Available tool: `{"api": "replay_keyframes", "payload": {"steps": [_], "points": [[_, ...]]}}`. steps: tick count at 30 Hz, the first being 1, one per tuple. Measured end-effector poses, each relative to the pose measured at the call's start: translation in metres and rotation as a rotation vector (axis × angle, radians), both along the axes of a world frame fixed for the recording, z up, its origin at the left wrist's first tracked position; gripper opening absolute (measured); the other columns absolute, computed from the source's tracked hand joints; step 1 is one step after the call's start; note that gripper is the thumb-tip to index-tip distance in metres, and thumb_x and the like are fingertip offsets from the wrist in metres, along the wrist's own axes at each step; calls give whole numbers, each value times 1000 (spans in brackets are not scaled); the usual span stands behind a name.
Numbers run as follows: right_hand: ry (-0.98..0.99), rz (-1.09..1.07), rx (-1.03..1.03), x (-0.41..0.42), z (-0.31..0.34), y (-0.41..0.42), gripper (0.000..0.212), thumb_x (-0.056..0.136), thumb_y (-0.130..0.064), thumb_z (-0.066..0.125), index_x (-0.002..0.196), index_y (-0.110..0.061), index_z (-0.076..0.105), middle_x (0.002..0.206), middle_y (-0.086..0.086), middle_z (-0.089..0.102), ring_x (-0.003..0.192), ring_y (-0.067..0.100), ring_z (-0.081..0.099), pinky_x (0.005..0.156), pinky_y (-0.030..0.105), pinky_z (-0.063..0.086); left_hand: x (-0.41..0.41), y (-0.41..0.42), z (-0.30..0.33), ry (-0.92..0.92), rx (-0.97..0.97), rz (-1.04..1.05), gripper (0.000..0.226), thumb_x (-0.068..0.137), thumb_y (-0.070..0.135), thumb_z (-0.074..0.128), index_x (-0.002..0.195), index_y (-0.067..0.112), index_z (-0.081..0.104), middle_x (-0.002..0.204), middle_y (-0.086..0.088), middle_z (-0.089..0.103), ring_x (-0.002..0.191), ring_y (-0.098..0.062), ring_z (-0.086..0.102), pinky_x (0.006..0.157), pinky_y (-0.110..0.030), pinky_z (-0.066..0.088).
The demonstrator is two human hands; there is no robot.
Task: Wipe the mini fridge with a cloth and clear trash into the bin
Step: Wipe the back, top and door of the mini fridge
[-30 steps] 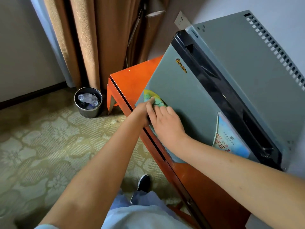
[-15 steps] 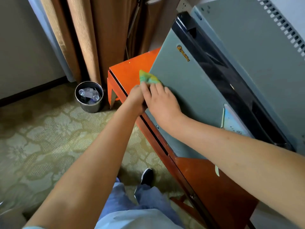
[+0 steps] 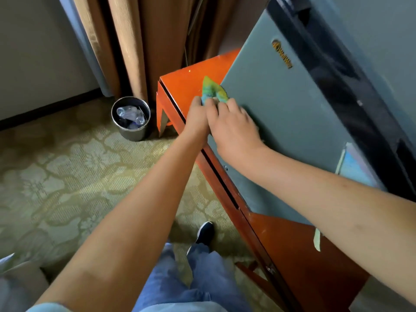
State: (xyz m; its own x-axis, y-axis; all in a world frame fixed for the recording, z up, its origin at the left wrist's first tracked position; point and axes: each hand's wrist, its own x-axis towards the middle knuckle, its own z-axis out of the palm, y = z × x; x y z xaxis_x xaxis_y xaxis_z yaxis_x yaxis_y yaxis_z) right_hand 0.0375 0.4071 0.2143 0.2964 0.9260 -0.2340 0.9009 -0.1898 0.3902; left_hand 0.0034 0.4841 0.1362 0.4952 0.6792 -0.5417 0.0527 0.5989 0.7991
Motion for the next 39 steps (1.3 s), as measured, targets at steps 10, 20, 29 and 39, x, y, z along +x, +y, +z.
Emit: {"api": "replay_keyframes", "payload": {"steps": [10, 20, 29, 39], "points": [[94, -51, -235, -3, -31, -56, 80, 86, -18, 67, 151, -6, 21, 126, 15, 58, 120, 30, 44, 95, 39, 42, -9, -78, -39, 7, -195, -116, 29, 73, 29, 55, 97, 12, 57, 88, -8, 63, 76, -21, 60, 64, -33, 49], [150, -90, -168, 6, -61, -7, 74, 84, -9, 66, 147, -8, 28, 124, 14, 61, 120, 29, 46, 92, 38, 45, -2, -22, -51, 110, -132, -60, 18, 81, 21, 58, 96, 13, 52, 85, -8, 58, 72, -22, 56, 62, -31, 44], [147, -59, -197, 6, -38, -30, 83, 82, -14, 68, 151, -8, 23, 120, 15, 62, 117, 30, 47, 89, 41, 49, -7, -42, -46, 33, -177, -155, 13, 94, 4, 57, 85, 13, 54, 70, -1, 56, 57, -14, 53, 47, -22, 41], [168, -161, -382, 4, -98, 0, 70, 91, -7, 57, 152, -10, 23, 122, 16, 61, 120, 32, 46, 86, 41, 49, -4, -31, -102, 65, -424, -141, 14, 76, 18, 64, 86, 11, 57, 73, -8, 60, 65, -22, 58, 58, -29, 45]]}}
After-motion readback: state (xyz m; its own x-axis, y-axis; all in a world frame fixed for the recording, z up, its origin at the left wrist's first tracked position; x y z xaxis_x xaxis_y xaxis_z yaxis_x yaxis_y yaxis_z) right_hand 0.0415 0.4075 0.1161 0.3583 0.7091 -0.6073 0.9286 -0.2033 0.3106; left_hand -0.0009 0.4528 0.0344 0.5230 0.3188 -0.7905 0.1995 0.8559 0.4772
